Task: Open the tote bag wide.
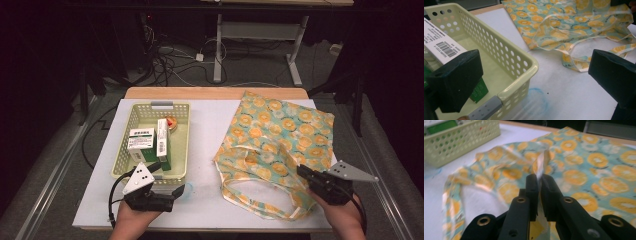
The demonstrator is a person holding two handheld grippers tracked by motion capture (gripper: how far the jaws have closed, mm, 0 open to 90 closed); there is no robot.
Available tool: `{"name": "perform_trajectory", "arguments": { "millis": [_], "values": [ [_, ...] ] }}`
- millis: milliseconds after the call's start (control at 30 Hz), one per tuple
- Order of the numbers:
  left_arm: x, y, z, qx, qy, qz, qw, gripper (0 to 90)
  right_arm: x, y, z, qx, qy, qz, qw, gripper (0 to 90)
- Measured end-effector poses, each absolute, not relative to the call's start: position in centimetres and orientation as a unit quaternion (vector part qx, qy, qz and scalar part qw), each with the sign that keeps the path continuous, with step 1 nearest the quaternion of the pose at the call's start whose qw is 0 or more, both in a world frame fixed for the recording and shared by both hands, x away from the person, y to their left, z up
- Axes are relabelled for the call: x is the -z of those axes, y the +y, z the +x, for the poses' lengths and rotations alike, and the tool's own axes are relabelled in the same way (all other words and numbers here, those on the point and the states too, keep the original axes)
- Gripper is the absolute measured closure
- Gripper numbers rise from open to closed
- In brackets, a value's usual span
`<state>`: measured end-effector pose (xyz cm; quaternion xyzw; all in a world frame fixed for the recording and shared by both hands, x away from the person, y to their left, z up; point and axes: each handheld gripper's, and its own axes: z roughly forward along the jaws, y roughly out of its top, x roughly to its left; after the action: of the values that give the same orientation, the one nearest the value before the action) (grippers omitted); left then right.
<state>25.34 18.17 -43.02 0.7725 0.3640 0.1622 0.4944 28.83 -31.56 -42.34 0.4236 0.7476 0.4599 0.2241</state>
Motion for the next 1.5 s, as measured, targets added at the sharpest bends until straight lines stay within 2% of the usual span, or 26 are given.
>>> {"name": "perform_trajectory", "arguments": {
  "millis": [267, 433, 467, 500, 600, 700, 733, 833, 1033, 1233, 1367, 1433, 1500],
  "values": [
    [43.2, 18.0, 25.4, -0.159, 0.366, 0.774, 0.493, 0.0, 45.0, -35.1, 32.8, -0.395, 0.741, 0.489, 0.237, 84.8],
    [43.2, 17.8, 25.3, -0.159, 0.362, 0.775, 0.492, 0.0, 47.6, -36.3, 33.7, -0.355, 0.748, 0.517, 0.215, 75.4],
    [43.2, 17.8, 25.3, -0.158, 0.362, 0.775, 0.493, 0.0, 47.5, -36.5, 33.5, -0.366, 0.742, 0.52, 0.214, 69.6],
    [43.2, 17.8, 25.3, -0.158, 0.362, 0.775, 0.493, 0.0, 47.5, -36.5, 33.5, -0.366, 0.742, 0.52, 0.214, 69.6],
    [43.1, 17.8, 25.2, -0.159, 0.361, 0.775, 0.494, 0.0, 46.3, -36.5, 32.7, -0.391, 0.732, 0.51, 0.226, 61.0],
    [43.2, 17.7, 25.2, -0.156, 0.361, 0.775, 0.494, 0.0, 44.3, -36.3, 31.4, -0.423, 0.719, 0.493, 0.246, 60.3],
    [43.2, 17.7, 25.2, -0.155, 0.361, 0.776, 0.494, 0.0, 42.9, -35.9, 30.4, -0.446, 0.713, 0.473, 0.262, 63.8],
    [43.3, 17.6, 25.3, -0.151, 0.362, 0.775, 0.495, 0.0, 41.7, -35.1, 29.6, -0.462, 0.716, 0.449, 0.267, 64.0],
    [43.4, 17.5, 25.4, -0.151, 0.362, 0.774, 0.497, 0.0, 40.6, -31.5, 28.9, -0.491, 0.742, 0.392, 0.232, 66.0],
    [43.3, 17.6, 25.3, -0.151, 0.365, 0.77, 0.5, 0.0, 40.8, -28.2, 30.9, -0.474, 0.774, 0.364, 0.211, 64.6],
    [43.3, 17.7, 25.1, -0.152, 0.365, 0.769, 0.502, 0.0, 43.2, -27.7, 32.1, -0.454, 0.785, 0.381, 0.181, 60.0],
    [43.3, 17.8, 25.1, -0.153, 0.367, 0.768, 0.502, 0.0, 44.6, -27.2, 32.2, -0.425, 0.806, 0.378, 0.163, 54.7],
    [43.3, 17.8, 25.1, -0.153, 0.369, 0.768, 0.5, 0.0, 45.3, -26.8, 31.9, -0.401, 0.823, 0.368, 0.164, 48.9]
  ]
}}
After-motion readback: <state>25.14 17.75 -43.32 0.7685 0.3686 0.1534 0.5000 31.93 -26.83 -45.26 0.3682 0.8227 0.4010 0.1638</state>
